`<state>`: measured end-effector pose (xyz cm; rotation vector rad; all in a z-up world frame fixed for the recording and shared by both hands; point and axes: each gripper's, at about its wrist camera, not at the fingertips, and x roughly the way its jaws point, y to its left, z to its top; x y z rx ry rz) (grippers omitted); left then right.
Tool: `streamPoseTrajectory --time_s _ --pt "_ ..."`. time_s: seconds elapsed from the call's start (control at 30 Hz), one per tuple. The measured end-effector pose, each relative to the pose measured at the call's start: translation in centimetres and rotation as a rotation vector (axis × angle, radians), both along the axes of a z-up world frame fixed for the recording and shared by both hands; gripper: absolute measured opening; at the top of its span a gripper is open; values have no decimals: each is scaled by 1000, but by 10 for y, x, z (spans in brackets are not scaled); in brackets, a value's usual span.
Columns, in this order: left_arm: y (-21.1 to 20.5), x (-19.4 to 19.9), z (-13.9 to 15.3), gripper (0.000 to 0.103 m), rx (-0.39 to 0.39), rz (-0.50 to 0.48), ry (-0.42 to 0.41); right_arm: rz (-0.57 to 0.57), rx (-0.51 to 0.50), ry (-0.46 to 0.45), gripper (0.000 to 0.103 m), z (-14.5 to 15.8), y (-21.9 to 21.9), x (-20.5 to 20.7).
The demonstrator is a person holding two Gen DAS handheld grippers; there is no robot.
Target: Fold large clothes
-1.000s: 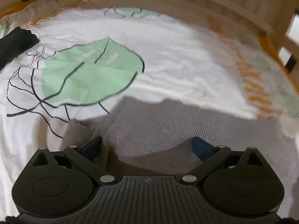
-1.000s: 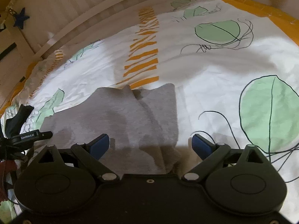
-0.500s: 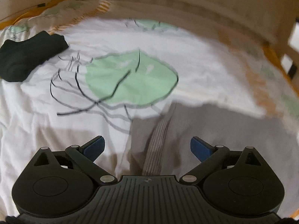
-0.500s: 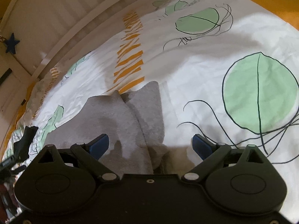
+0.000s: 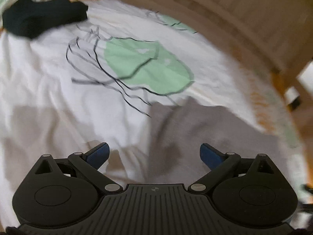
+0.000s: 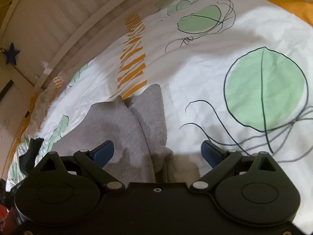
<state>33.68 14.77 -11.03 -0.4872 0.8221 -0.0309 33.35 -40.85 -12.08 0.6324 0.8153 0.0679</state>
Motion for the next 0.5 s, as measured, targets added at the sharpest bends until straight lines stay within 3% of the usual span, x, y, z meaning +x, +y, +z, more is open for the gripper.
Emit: streamPoseTrajectory --time_s 0.13,0.3,0.4,0.5 --pt "-3 -34 -2 101 -129 -37 15 -30 57 0 99 3 -4 -17" --pt "-10 -67 -12 101 -174 -48 30 -65 128 2 100 4 -1 -51" --pt "-13 -79 -14 101 -162 -56 27 -60 171 4 100 3 6 -69" --pt "-14 -82 -22 102 -211 -66 39 -52 234 -4 100 -2 16 -84"
